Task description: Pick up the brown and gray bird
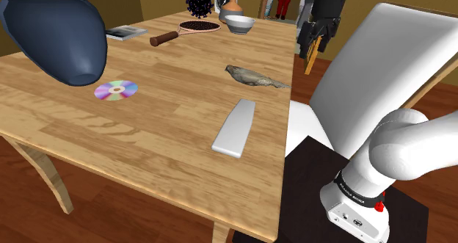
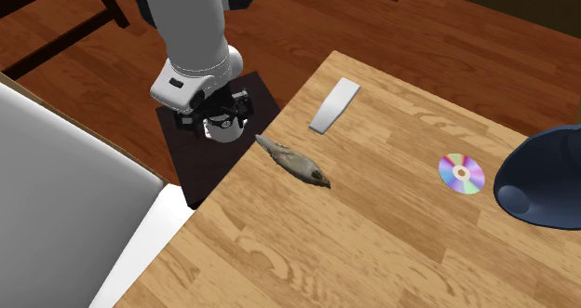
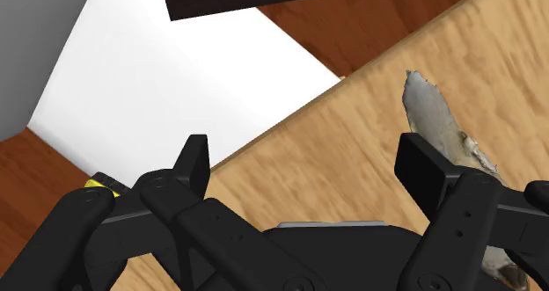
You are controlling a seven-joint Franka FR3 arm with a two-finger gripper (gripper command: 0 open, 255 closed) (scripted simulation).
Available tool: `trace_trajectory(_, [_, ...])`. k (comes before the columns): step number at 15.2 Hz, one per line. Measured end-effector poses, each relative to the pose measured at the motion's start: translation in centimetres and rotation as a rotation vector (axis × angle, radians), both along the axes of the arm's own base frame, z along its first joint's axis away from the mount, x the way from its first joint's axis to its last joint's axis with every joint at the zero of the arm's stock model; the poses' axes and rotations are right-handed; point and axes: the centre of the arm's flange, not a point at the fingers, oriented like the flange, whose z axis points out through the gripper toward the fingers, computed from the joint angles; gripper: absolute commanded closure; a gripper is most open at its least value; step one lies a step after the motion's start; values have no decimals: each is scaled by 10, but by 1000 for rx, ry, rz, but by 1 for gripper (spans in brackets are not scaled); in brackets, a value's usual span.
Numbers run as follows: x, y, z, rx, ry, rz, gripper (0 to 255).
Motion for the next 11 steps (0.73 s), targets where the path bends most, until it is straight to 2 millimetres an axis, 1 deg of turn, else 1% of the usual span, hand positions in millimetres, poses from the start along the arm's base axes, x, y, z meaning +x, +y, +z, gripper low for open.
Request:
trace_trajectory(1, [0,0,0,0,0,0,0])
trace_trajectory(3, [10,11,-4,0,-2,21,0])
trace_trajectory(6, [32,35,-14,0,-6,68,0])
trace_trajectory(7, [41,46,-20,0,-7,84,0])
trace_trajectory(9, [58,66,-24,1,-10,118,0])
trace_trajectory(11, [73,81,-33,1,-13,153,0])
